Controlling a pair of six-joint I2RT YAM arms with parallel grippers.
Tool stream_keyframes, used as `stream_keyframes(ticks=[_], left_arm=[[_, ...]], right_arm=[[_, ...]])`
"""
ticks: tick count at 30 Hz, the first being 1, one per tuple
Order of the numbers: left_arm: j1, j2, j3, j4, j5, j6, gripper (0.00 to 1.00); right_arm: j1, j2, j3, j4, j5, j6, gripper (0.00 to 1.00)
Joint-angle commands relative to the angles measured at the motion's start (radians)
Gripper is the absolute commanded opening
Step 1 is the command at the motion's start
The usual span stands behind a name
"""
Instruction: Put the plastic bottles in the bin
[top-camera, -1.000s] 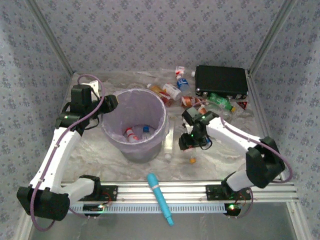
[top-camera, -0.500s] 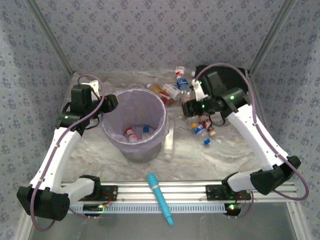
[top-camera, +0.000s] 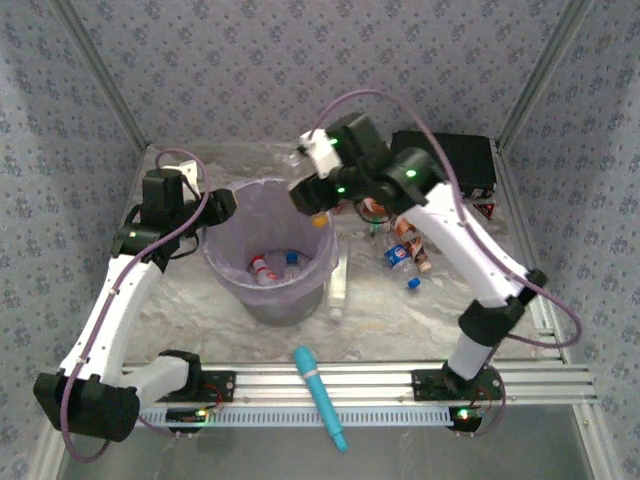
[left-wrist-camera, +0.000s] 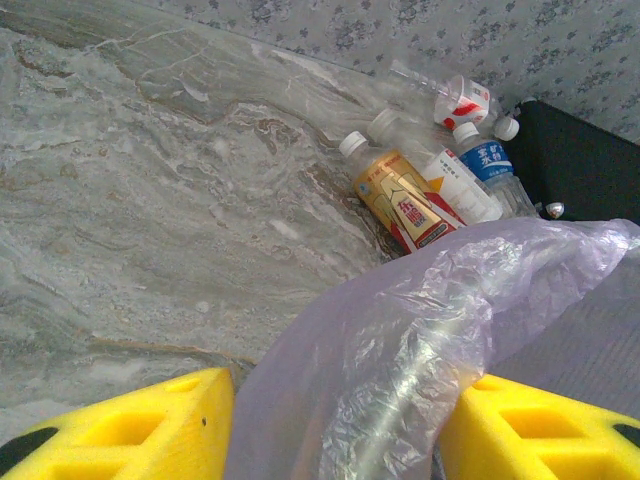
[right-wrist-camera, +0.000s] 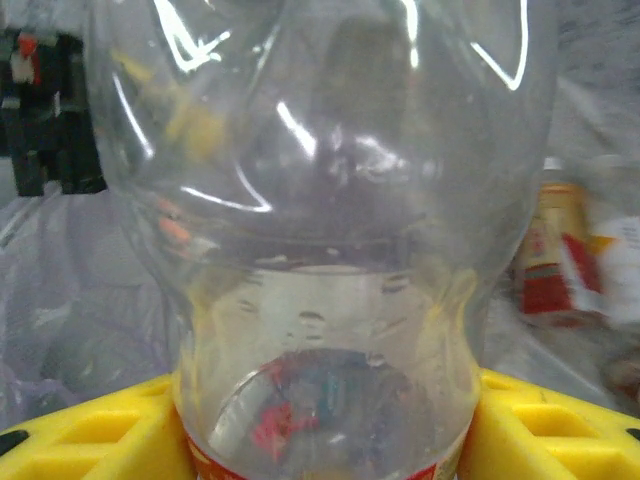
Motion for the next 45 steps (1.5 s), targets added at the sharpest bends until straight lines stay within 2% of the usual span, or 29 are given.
stream_keyframes(ticks=[1, 5, 11, 15, 23, 26, 28, 30, 33, 39, 45], left_arm=[[-0.010, 0.008, -0.008, 0.008, -0.023, -0.002, 0.55], [-0.012, 0.001, -0.019, 0.021, -0.030, -0.007, 0.55], [-0.012, -0.013, -0.026, 0.017, -0.046, -0.002, 0.55], [-0.012, -0.015, -0.026, 0.021, -0.046, -0.002, 0.55], [-0.012, -0.011, -0.027, 0.027, -0.047, -0.004, 0.55], [-0.012, -0.006, -0.020, 0.025, -0.044, -0.001, 0.55], [-0.011, -0.003, -0.018, 0.025, -0.044, 0.001, 0.55], [-0.012, 0.000, -0.015, 0.026, -0.045, 0.002, 0.55], [-0.012, 0.005, -0.013, 0.025, -0.043, 0.001, 0.55], [-0.013, 0.009, -0.008, 0.025, -0.041, -0.001, 0.55], [-0.016, 0.012, -0.012, 0.031, -0.041, -0.004, 0.55]], right_arm=[[0.048, 0.063, 0.059, -0.060, -0.046, -0.033, 0.61], [0.089, 0.136, 0.076, -0.108, -0.041, -0.031, 0.61], [0.090, 0.199, 0.031, -0.141, -0.043, -0.012, 0.61], [0.092, 0.237, 0.003, -0.133, -0.083, -0.026, 0.61], [0.104, 0.286, -0.081, -0.114, -0.085, -0.029, 0.64], [0.107, 0.297, -0.119, -0.085, -0.108, -0.029, 0.66], [0.110, 0.297, -0.140, -0.065, -0.112, -0.028, 0.71], [0.111, 0.297, -0.150, -0.055, -0.105, -0.027, 0.80], [0.111, 0.294, -0.149, -0.052, -0.096, -0.028, 0.86], [0.109, 0.257, -0.126, -0.048, -0.092, -0.034, 0.90], [0.104, 0.163, -0.031, -0.026, -0.067, -0.033, 0.92]])
